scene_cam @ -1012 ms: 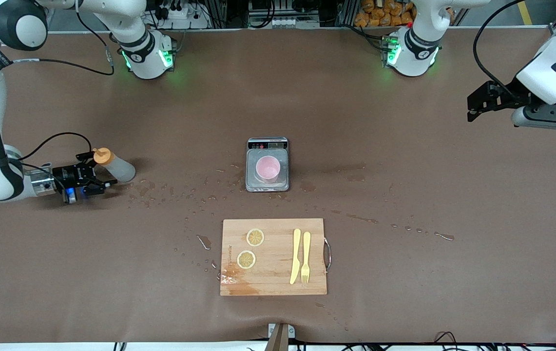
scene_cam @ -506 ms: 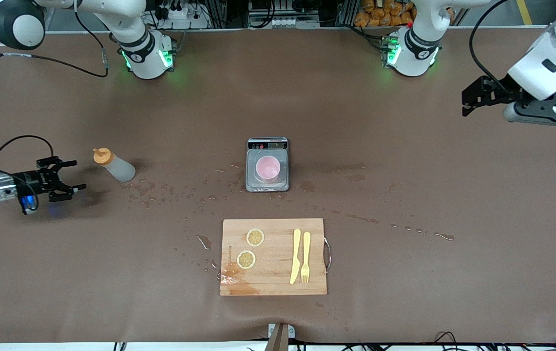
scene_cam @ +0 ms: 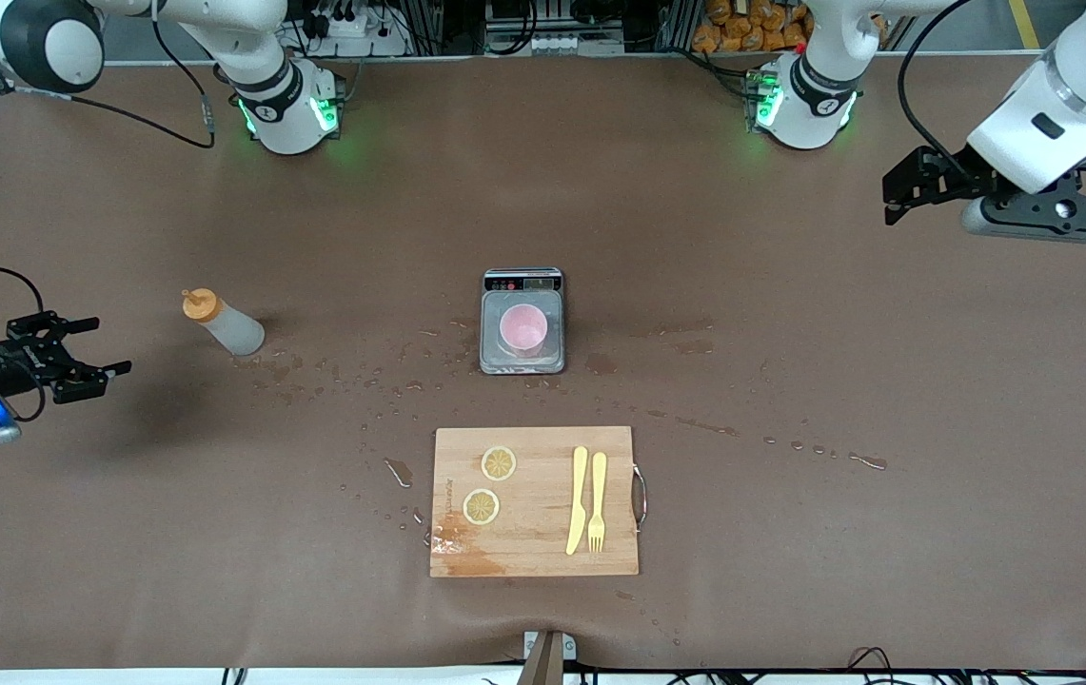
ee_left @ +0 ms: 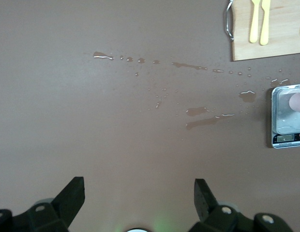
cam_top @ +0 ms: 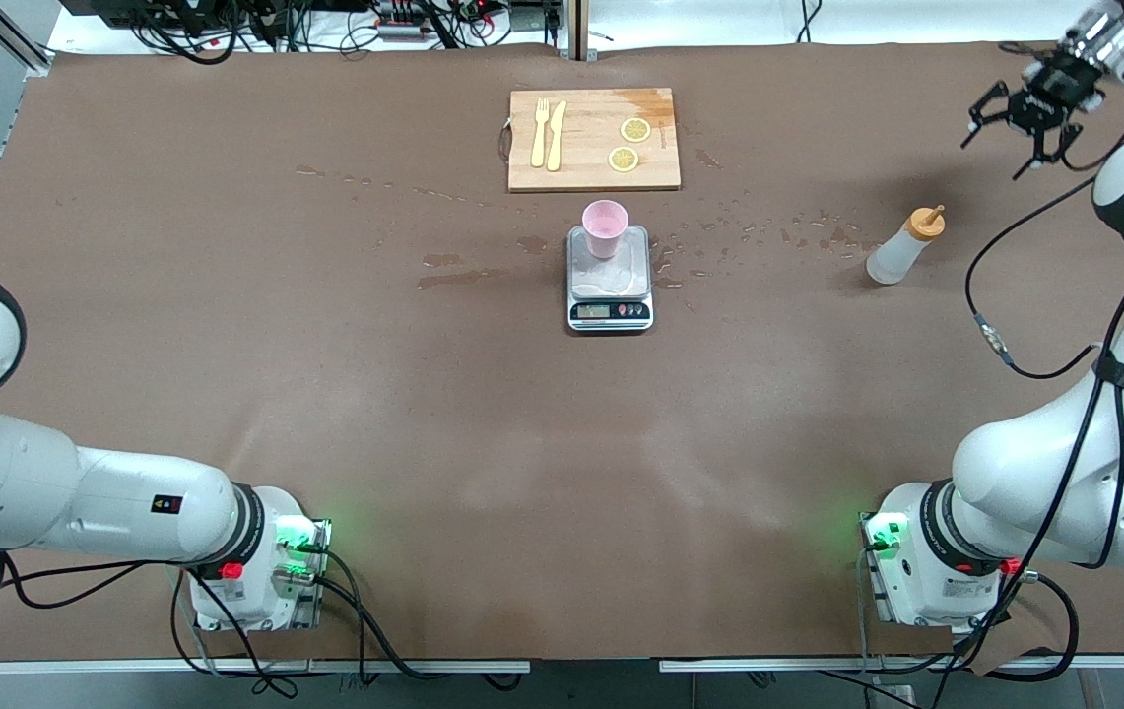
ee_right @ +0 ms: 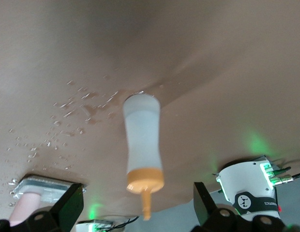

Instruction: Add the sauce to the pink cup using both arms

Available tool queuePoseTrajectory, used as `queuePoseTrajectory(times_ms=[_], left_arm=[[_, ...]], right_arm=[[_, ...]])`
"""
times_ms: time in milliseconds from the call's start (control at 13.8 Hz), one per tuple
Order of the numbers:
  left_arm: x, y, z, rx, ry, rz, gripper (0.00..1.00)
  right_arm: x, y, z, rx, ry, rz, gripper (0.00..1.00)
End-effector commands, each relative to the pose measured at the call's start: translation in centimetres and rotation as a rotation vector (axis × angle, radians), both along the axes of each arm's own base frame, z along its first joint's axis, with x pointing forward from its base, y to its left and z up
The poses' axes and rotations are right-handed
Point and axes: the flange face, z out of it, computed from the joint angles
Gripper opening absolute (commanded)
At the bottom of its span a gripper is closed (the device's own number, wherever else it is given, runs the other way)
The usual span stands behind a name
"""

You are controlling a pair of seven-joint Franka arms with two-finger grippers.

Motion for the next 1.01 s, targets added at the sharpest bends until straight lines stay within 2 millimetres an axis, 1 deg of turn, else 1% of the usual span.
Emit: queuePoseTrajectory(times_ms=[0, 72, 145, 217, 289, 361, 434, 506, 651, 723, 795, 867, 940], left_arm=[[-0.1, 2.9, 0.3, -0.053, 0.017, 0.065, 1.0], [0.0, 3.8, 0.0, -0.069, 0.033, 0.079, 1.0], [-0.2, 4.0, -0.2, -0.079, 0.051, 0.081, 1.0], [-0.2, 4.1, -0.2, -0.079, 0.056, 0.081, 1.0], [-0.3, 4.1, -0.3, -0.078, 0.059, 0.082, 1.0], [-0.3, 4.1, -0.2, -0.074, 0.057, 0.081, 1.0], [-0.3, 3.8, -0.3, -0.07, 0.058, 0.075, 1.0], [-0.3, 3.8, -0.4, -0.065, 0.06, 0.074, 1.0], [-0.1, 3.7, -0.7, -0.065, 0.065, 0.073, 1.0], [-0.1, 3.6, -0.7, -0.062, 0.065, 0.07, 1.0], [-0.2, 3.3, -0.5, -0.062, 0.062, 0.065, 1.0], [-0.2, 3.4, -0.4, -0.059, 0.058, 0.065, 1.0], [-0.2, 3.5, -0.2, -0.05, 0.052, 0.066, 1.0]], right_arm=[[0.1, 2.9, 7.3, 0.021, -0.142, 0.153, 1.0], [0.2, 4.4, 9.4, 0.028, -0.192, 0.208, 1.0], [0.3, 6.3, 10.9, -0.001, -0.21, 0.252, 1.0], [0.4, 7.7, 12.1, -0.04, -0.226, 0.289, 1.0], [0.5, 9.4, 14.6, -0.087, -0.278, 0.322, 1.0], [0.3, 11.1, 17.6, -0.153, -0.351, 0.359, 1.0], [-0.1, 12.6, 19.6, -0.193, -0.398, 0.392, 1.0], [-0.6, 13.6, 21.5, -0.204, -0.45, 0.42, 1.0], [-1.9, 14.8, 23.6, -0.199, -0.551, 0.524, 1.0], [-3.2, 15.3, 24.1, -0.213, -0.588, 0.529, 1.0], [-4.9, 16.9, 24.7, -0.236, -0.644, 0.547, 1.0], [-6.8, 17.6, 24.4, -0.264, -0.695, 0.56, 1.0], [-8.3, 17.9, 23.8, -0.272, -0.714, 0.56, 1.0]])
